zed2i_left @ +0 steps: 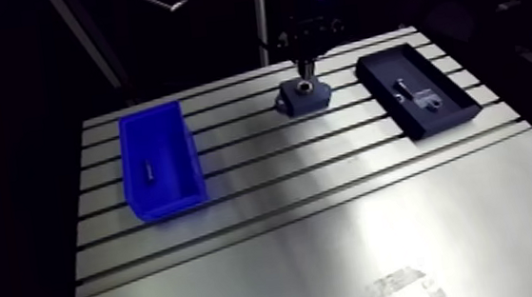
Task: Pick up the bearing and press it into the housing until flush.
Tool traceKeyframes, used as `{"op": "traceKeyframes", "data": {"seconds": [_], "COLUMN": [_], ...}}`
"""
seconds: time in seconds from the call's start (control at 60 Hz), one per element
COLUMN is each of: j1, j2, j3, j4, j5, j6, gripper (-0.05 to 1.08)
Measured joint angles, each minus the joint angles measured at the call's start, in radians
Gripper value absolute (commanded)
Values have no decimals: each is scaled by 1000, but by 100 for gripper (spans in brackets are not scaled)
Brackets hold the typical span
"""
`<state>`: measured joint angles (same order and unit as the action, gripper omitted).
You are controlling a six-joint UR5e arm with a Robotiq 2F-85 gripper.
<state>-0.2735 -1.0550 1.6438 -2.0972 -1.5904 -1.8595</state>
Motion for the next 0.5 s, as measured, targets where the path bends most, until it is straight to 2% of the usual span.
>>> {"op": "traceKeyframes", "data": {"seconds": [0.5], "j1": [0], "j2": [3], "j3": [16], "j4": [-4], "j5": [1], "j6": [-2], "gripper": [108]}}
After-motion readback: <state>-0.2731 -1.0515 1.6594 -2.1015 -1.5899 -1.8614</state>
